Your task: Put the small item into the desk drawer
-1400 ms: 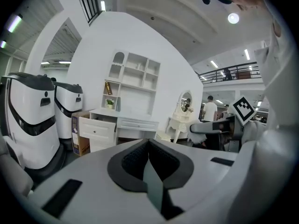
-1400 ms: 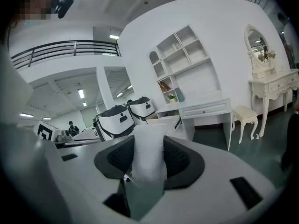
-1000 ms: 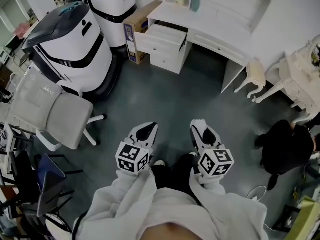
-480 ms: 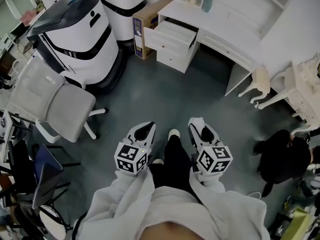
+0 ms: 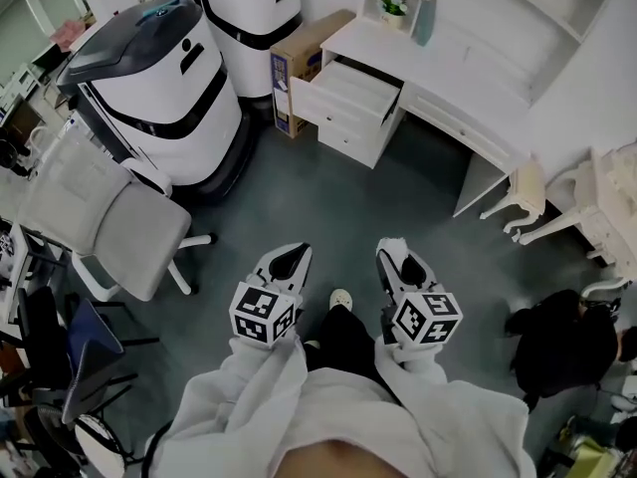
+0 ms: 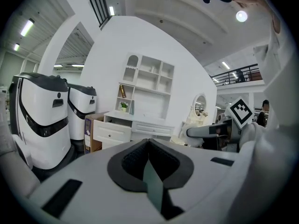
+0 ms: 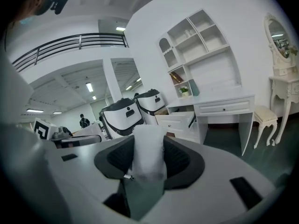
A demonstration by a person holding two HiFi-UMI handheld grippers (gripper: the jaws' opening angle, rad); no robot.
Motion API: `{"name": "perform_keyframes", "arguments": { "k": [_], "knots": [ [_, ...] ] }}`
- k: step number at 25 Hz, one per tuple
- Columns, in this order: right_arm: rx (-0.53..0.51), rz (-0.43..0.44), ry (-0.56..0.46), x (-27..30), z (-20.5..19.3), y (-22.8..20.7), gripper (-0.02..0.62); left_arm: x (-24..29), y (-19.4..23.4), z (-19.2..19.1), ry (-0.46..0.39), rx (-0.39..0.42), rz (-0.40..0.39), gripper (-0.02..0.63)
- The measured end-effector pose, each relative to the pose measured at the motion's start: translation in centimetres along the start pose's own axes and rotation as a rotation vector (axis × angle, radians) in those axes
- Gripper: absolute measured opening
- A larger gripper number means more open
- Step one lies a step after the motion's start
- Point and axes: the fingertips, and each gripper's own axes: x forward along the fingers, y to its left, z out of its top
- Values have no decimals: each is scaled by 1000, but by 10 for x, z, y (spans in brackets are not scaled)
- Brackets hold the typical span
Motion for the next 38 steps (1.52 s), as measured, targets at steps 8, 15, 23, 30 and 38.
{"name": "perform_keyframes", "arguments": {
  "k": [8, 15, 23, 30, 38],
  "knots": [
    [-17, 13, 15, 46, 36, -36, 192, 53, 19, 20, 6, -17, 25, 17],
    [-13, 7, 10, 70, 56, -64, 192, 89, 30, 29, 9, -25, 39, 17],
    [-1, 25, -7, 97, 78, -92, 192, 127, 33, 43, 0, -17, 50, 17],
    [5, 30, 3, 105, 76, -103, 192, 138, 37, 38, -12, -55, 70, 17],
    [11, 52, 43, 113, 58, -100, 192, 142, 41, 24, 6, -81, 74, 17]
  ]
}}
